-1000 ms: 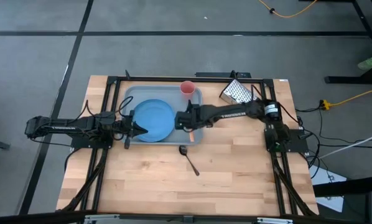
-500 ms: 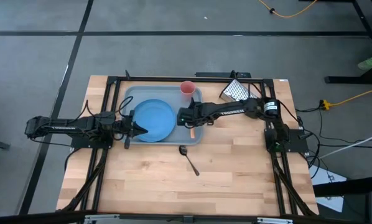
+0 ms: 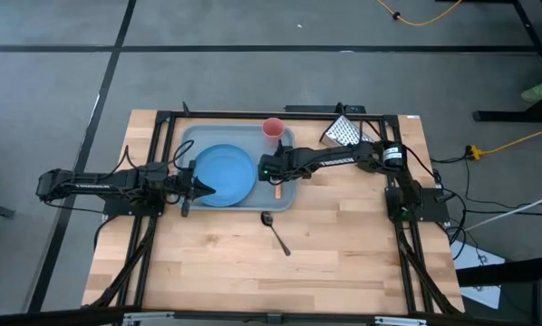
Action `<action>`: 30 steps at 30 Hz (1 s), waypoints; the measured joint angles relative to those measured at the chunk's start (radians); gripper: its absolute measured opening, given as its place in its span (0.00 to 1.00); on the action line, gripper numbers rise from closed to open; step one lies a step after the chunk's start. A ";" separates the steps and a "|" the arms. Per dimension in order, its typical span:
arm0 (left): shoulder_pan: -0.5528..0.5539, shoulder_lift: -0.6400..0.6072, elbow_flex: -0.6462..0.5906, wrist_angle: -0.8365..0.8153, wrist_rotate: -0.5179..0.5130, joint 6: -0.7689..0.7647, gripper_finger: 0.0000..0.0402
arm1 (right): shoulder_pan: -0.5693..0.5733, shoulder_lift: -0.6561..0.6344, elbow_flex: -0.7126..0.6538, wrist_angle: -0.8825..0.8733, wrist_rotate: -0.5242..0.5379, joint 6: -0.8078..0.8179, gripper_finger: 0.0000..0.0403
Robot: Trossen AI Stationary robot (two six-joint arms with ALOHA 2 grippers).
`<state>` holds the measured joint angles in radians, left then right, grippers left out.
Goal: Pick and place plate/cup/fork/spoon on tray
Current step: Put the orange fork to the right of the plate on the serving tray, then put the black spoon to the left of the orange fork on the serving tray
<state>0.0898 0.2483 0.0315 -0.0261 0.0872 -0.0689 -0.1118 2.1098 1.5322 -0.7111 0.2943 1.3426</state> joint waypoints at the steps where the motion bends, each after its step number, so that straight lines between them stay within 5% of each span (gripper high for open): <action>1: 0.000 0.000 0.000 0.000 0.000 0.000 0.00 | 0.000 0.000 0.000 0.001 0.000 0.001 0.26; 11: 0.000 0.000 0.000 0.000 0.000 0.000 0.00 | 0.022 -0.007 0.048 -0.001 0.034 -0.088 0.25; 19: 0.000 0.000 0.000 0.000 0.000 0.000 0.00 | 0.232 -0.034 0.156 -0.014 0.133 -0.352 0.25; 22: 0.000 0.000 0.000 0.000 0.000 0.000 0.00 | 0.342 -0.034 0.132 -0.009 0.138 -0.305 0.25; 26: 0.000 0.000 0.000 -0.001 0.000 0.000 0.00 | 0.478 -0.021 0.128 0.016 0.287 -0.181 0.25; 30: 0.000 0.000 0.000 0.000 0.000 0.000 0.00 | 0.527 -0.021 0.143 0.050 0.322 -0.134 0.25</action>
<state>0.0895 0.2481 0.0319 -0.0265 0.0872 -0.0689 0.4156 2.0888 1.6756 -0.6611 0.6166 1.2087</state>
